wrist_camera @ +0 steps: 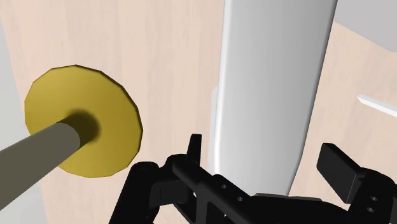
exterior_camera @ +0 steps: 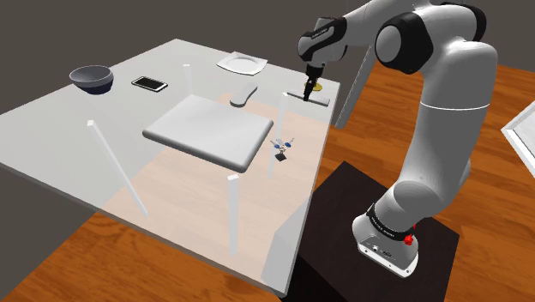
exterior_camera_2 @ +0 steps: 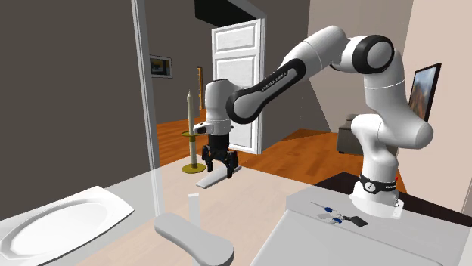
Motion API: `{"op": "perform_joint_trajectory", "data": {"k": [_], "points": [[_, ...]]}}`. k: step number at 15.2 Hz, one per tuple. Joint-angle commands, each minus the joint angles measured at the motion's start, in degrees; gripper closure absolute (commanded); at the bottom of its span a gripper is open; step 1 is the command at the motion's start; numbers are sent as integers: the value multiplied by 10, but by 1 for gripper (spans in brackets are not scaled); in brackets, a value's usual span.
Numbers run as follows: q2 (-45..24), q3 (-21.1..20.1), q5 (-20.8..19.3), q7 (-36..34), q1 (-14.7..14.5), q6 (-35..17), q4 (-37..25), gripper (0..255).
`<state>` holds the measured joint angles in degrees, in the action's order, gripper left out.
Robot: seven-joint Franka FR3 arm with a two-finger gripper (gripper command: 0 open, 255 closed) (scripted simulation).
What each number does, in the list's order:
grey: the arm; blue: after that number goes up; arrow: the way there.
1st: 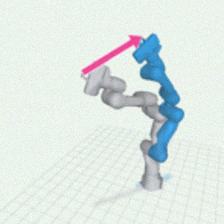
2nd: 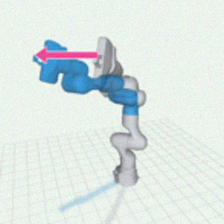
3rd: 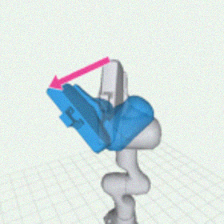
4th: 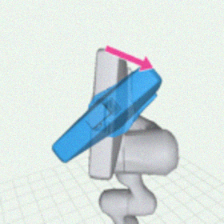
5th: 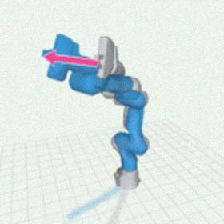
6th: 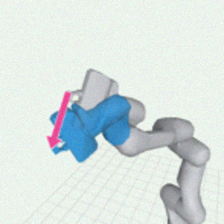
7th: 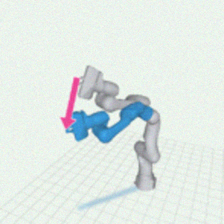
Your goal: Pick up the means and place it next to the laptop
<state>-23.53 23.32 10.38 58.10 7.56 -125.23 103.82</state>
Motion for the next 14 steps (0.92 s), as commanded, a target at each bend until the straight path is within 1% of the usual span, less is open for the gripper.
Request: {"op": "perform_joint_trajectory", "data": {"k": [1, 7, 8, 14], "points": [[-4, -1, 2, 2, 1, -4, 0, 0], [-4, -1, 2, 2, 1, -4, 0, 0], [-4, -1, 2, 2, 1, -4, 0, 255], [-4, -1, 2, 2, 1, -4, 0, 255]]}}
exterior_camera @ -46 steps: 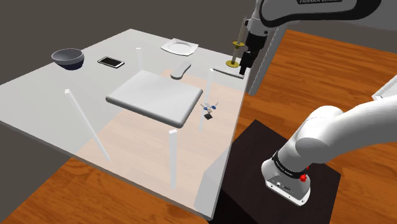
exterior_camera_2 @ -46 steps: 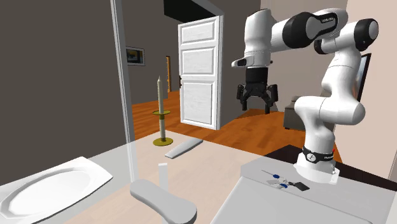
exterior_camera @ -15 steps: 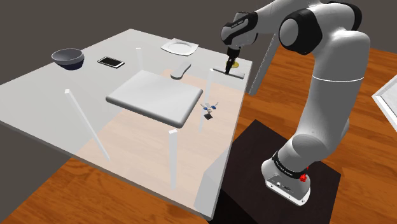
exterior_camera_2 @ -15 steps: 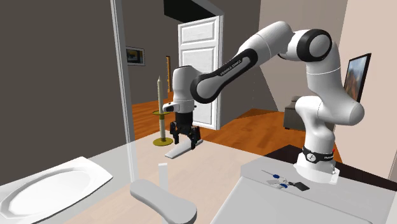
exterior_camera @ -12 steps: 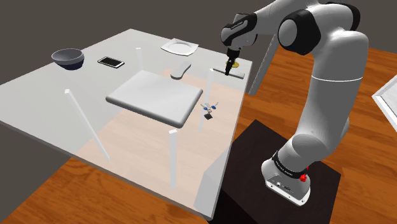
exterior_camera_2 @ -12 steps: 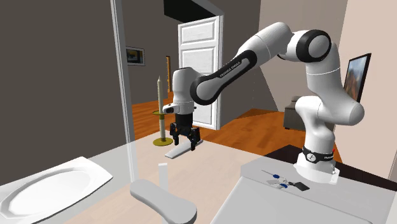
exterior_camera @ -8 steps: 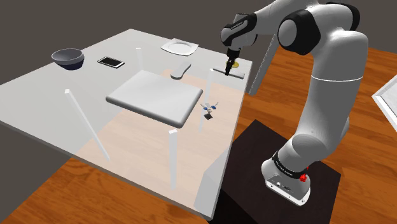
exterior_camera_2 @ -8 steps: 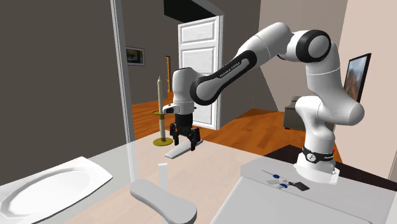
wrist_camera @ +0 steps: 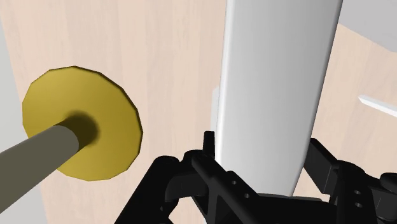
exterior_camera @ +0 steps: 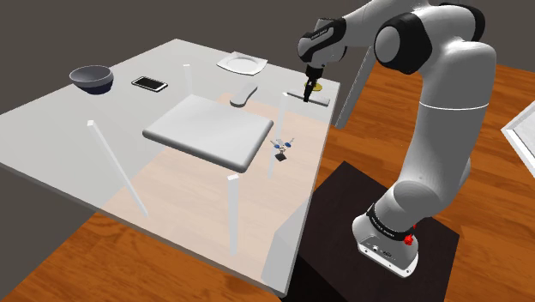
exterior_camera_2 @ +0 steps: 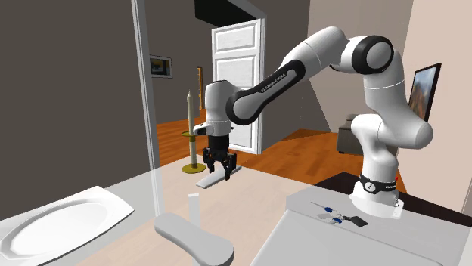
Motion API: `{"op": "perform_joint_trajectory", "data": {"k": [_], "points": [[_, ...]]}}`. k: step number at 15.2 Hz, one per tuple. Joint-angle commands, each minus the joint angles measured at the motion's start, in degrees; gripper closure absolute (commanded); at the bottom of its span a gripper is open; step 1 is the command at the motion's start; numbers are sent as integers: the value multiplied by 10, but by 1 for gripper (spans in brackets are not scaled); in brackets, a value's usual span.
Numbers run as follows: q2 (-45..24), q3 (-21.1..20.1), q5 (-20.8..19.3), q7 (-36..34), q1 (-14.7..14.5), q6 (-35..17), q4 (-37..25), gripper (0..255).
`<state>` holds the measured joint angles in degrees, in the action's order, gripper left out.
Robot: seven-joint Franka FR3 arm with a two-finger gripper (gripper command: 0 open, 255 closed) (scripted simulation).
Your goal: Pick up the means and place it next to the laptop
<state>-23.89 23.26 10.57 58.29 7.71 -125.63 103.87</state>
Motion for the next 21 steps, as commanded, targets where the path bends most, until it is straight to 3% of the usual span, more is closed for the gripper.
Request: {"op": "perform_joint_trajectory", "data": {"k": [1, 21], "points": [[0, 0, 0, 0, 0, 0, 0, 255], [57, 14, -31, -19, -8, 117, -65, 255]]}}
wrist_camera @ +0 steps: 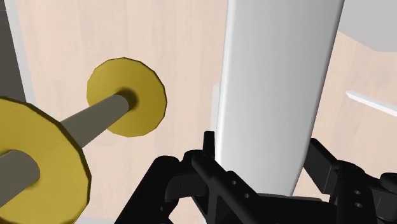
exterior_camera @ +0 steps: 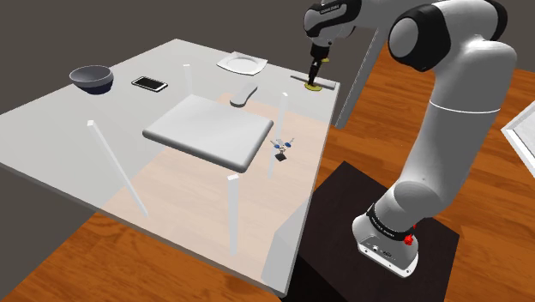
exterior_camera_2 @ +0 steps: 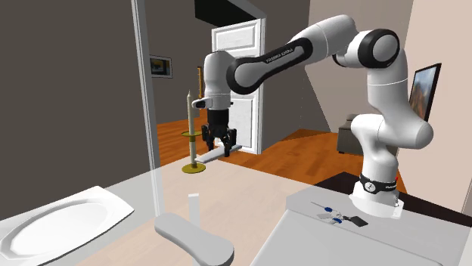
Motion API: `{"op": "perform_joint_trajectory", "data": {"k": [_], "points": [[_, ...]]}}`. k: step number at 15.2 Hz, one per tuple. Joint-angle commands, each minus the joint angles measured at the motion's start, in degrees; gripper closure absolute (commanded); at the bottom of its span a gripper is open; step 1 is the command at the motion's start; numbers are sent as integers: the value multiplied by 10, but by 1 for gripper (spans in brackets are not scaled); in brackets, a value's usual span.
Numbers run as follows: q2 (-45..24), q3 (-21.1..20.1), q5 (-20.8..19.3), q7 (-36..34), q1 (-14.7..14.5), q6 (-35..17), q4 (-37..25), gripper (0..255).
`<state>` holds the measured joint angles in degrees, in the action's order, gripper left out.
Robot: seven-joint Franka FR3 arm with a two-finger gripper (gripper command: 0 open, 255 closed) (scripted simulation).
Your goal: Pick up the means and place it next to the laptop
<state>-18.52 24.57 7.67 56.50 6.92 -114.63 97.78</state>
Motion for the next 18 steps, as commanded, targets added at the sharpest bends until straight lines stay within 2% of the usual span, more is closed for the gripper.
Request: {"op": "perform_joint_trajectory", "data": {"k": [1, 2, 9, 18], "points": [[5, 1, -3, -1, 0, 14, -9, 255], [6, 1, -3, -2, 0, 16, -11, 255], [131, -15, -60, -97, -68, -28, 147, 255], [261, -72, -110, -234, -123, -50, 292, 255]]}}
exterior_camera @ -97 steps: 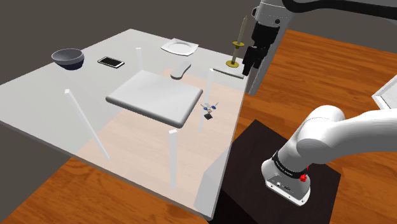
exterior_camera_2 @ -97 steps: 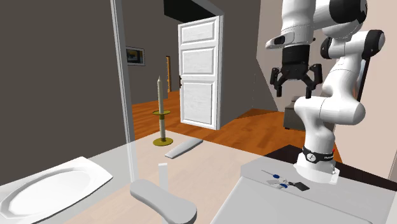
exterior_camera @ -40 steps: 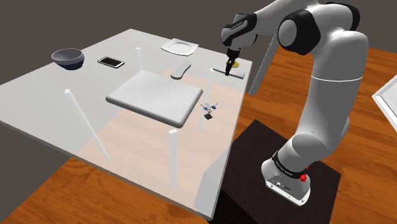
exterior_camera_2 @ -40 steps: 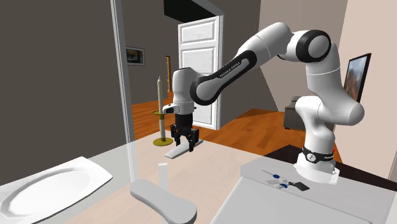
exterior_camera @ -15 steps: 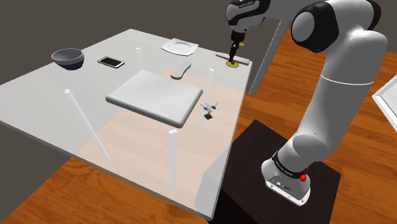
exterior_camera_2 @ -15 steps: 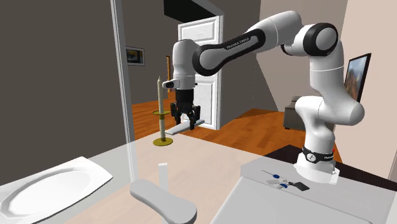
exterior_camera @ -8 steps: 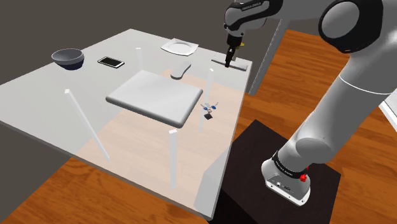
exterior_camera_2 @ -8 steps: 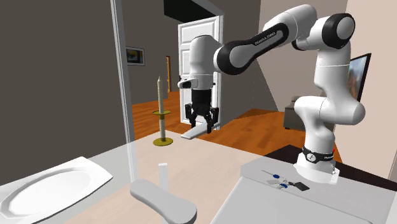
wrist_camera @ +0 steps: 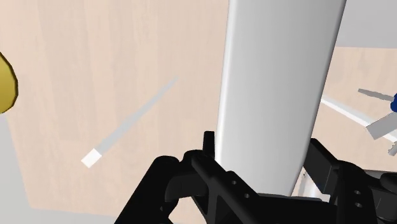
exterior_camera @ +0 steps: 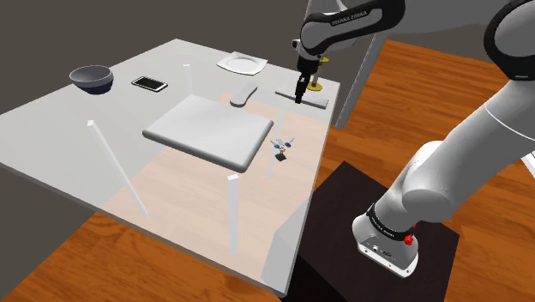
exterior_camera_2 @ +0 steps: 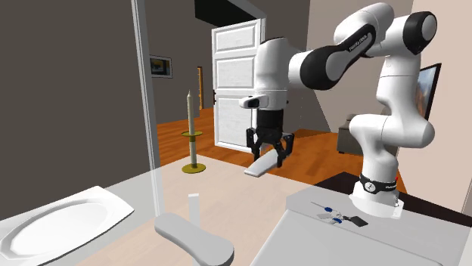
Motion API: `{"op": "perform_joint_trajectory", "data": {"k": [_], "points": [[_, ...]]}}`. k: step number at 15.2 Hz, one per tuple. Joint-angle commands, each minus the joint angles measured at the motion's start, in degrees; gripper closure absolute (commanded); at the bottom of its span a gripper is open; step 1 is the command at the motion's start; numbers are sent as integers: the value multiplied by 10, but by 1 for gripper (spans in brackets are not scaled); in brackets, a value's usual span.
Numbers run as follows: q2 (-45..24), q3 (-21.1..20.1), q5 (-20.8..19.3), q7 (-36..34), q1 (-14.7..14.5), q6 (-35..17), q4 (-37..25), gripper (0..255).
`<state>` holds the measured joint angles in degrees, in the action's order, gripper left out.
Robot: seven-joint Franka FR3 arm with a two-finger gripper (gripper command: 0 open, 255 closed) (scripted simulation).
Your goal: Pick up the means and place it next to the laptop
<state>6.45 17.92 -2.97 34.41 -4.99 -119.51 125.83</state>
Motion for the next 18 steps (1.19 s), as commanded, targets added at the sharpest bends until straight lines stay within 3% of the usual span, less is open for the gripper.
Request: {"op": "perform_joint_trajectory", "data": {"k": [1, 10, 18], "points": [[23, -14, -6, -29, -9, -2, 25, 255], [107, -96, -5, -160, -58, -2, 112, 255], [142, -176, 23, -274, -109, 1, 146, 255]]}}
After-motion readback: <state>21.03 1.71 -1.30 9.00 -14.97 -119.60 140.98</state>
